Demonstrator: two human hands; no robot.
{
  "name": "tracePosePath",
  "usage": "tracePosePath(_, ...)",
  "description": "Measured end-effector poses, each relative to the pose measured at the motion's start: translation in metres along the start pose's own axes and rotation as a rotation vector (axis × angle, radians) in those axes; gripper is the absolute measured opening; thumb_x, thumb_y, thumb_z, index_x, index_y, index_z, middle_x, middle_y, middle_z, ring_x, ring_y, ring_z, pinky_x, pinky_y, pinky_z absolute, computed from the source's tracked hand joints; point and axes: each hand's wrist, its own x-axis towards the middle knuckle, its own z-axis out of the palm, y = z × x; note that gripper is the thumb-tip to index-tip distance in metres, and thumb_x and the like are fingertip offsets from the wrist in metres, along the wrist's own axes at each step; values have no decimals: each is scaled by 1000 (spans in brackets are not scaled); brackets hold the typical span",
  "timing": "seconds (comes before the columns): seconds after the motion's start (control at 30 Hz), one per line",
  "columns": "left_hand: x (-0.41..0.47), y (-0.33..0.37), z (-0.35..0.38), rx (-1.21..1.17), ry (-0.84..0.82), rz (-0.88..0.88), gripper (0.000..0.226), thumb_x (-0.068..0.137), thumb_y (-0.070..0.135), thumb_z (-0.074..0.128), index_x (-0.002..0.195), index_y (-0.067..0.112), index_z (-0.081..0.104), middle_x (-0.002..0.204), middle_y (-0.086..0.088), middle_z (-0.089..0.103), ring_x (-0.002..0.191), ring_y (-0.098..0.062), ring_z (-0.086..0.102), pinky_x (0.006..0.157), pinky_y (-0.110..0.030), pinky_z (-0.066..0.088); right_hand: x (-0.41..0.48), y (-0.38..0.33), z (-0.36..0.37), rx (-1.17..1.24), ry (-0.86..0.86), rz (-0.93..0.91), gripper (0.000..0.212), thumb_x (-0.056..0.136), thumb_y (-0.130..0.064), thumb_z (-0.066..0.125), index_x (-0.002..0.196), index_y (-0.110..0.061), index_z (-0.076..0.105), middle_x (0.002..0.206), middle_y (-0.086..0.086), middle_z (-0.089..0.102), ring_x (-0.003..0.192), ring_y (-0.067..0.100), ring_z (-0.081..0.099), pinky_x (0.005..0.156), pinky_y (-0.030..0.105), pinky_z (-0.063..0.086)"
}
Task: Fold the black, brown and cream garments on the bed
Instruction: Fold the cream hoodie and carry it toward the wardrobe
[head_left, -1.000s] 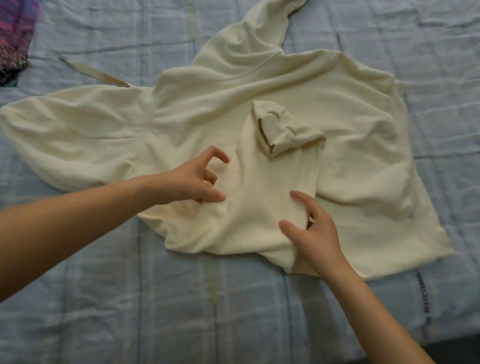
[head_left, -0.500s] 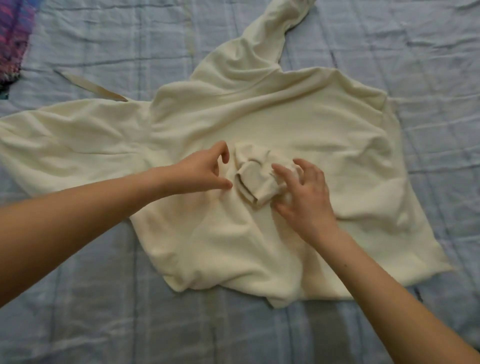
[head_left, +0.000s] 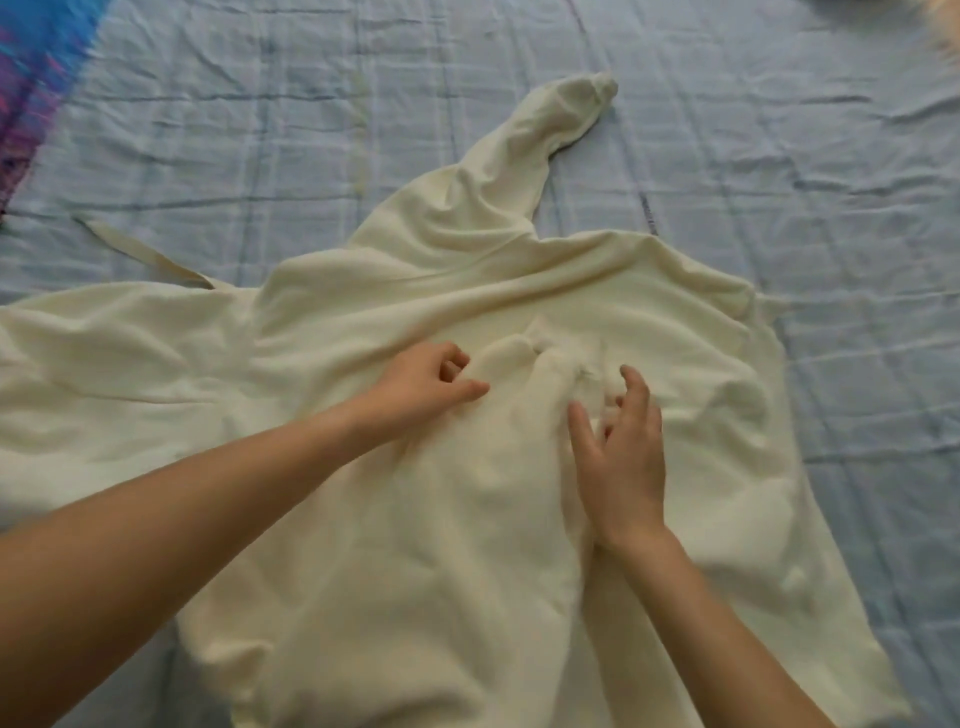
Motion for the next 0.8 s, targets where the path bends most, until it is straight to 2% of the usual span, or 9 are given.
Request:
tracePosePath(0.1, 7, 4, 5, 105, 91, -8, 18, 86, 35, 69, 78, 20, 61, 72, 7, 59, 77, -20, 60, 63, -30, 42, -2, 7, 1, -2, -66, -48, 60, 91, -15, 65, 146, -11, 42, 127, 18, 53, 116, 34, 51, 103, 36, 40)
tracePosePath(0.17, 11, 1, 0, 132, 196, 2, 16, 85, 33, 68, 81, 19, 63, 79, 3, 63, 82, -23, 61, 70, -34, 45, 8, 9, -4, 2, -26, -106, 51, 89, -4, 64, 139, -5, 52, 125, 19, 56, 113, 36, 54, 103, 43, 42)
tracePosePath(0.3, 13, 0, 4, 669, 294, 383, 57, 90, 48, 53, 138, 17, 50, 141, -14, 48, 127, -34, 46, 103, -42, 39, 31, -6, 5, -325, 94, -362, 52, 95, -22, 49, 145, -6, 46, 147, 19, 45, 136, 37, 41, 113, 45, 31)
tracePosePath(0.37, 15, -1, 17, 826, 201, 510, 66, 97, 54, 30, 153, 18, 28, 159, -10, 27, 146, -28, 26, 119, -44, 19, 40, -14, 19, -403, -27, -448, 58, 99, -34, 36, 153, -12, 33, 159, 10, 31, 148, 29, 26, 119, 45, 19)
tracePosePath(0.43, 21, -9, 27, 882, 67, 459, 69, 100, 55, 20, 156, 18, 6, 164, -4, 10, 151, -22, 7, 122, -38, 1, 48, -11, 33, -510, -219, -391, 61, 103, -39, 29, 158, -20, 14, 165, 2, 13, 153, 23, 10, 122, 46, 8)
tracePosePath(0.5, 28, -13, 21, 847, 74, 460, 67, 100, 54, 23, 156, 18, 16, 161, -4, 24, 147, -21, 22, 119, -37, 17, 55, -3, 40, -564, -284, -336, 61, 103, -43, 27, 158, -25, 9, 166, -1, 11, 153, 21, 7, 122, 46, 5)
tracePosePath(0.6, 46, -2, -13, 655, 179, 699, 42, 98, 30, 38, 125, 8, 61, 125, -10, 63, 110, -29, 60, 93, -36, 46, 72, -17, 33, -380, -135, -382, 60, 97, -41, 28, 146, -13, 47, 151, 12, 45, 141, 31, 38, 117, 55, 22)
tracePosePath(0.7, 74, 4, -57, 642, 325, 752, 23, 93, 11, 50, 109, 3, 65, 110, -15, 64, 97, -33, 59, 86, -40, 47, 117, -46, 27, -195, 9, -526, 45, 94, -23, 46, 130, -1, 59, 131, 20, 59, 124, 38, 52, 107, 56, 37)
tracePosePath(0.8, 113, 11, -88, 510, 491, 570, 21, 91, 6, 56, 111, 3, 63, 109, -17, 61, 100, -35, 56, 90, -39, 41, 181, -86, 33, -84, 24, -562, 36, 92, -7, 51, 126, 1, 60, 120, 20, 61, 113, 38, 53, 103, 42, 39)
